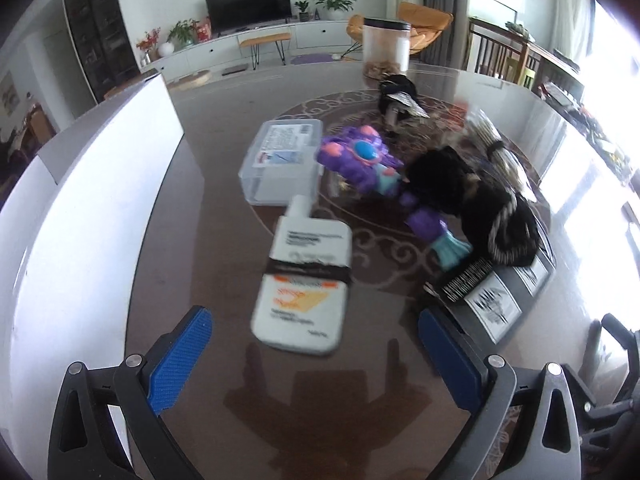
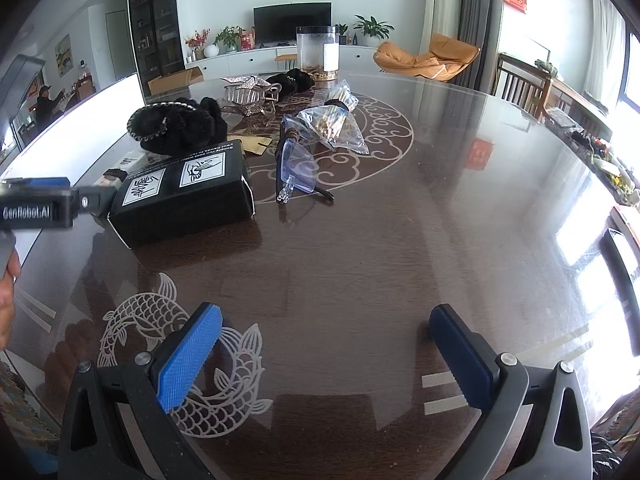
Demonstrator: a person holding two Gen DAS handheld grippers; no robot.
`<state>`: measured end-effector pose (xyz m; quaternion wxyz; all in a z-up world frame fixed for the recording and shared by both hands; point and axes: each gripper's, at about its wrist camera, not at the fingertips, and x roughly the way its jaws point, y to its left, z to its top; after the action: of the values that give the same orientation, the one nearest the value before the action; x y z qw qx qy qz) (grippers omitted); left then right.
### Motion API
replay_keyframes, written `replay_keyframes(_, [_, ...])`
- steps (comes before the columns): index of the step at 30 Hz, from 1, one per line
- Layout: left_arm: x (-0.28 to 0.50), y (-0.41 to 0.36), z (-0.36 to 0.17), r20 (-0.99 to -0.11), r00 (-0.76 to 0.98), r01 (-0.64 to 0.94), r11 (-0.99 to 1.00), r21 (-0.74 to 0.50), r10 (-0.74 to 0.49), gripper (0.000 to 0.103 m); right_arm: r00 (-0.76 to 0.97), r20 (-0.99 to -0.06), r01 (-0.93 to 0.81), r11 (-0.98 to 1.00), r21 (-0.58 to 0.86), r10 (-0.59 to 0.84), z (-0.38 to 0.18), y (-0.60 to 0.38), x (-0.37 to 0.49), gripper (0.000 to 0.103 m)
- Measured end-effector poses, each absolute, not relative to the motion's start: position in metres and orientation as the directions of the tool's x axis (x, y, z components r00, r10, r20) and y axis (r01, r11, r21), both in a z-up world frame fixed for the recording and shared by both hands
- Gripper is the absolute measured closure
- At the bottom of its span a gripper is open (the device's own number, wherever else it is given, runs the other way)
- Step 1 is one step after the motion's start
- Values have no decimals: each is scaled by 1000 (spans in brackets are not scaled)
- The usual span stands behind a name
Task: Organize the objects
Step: 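Reach the left tool to the white sunscreen bottle and close on it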
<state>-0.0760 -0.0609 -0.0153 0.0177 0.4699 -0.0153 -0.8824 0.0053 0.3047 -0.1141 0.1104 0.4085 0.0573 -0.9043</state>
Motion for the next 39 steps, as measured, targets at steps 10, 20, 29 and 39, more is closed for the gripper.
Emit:
replay_keyframes(10, [-111, -68, -40, -884, -467, -87, -996, 6, 36, 0, -642, -751, 247, -969, -14, -153, -114, 305, 6, 0])
replay_keyframes(20, [-108, -73, -48, -871, -489, -77, -997, -1, 38, 0, -641, -752, 247, -969, -14, -152, -115, 304, 6, 0])
replay_keyframes(29, [-113, -72, -47, -873, -488, -29, -1000, 1, 13, 0, -642, -752, 247, -969, -15, -153, -114, 304, 6, 0])
replay_keyframes(39, [-100, -76, -36, -853, -521, -69, -998, 6, 31, 50, -614, -769, 287, -958, -10, -176, -113, 306, 4, 0])
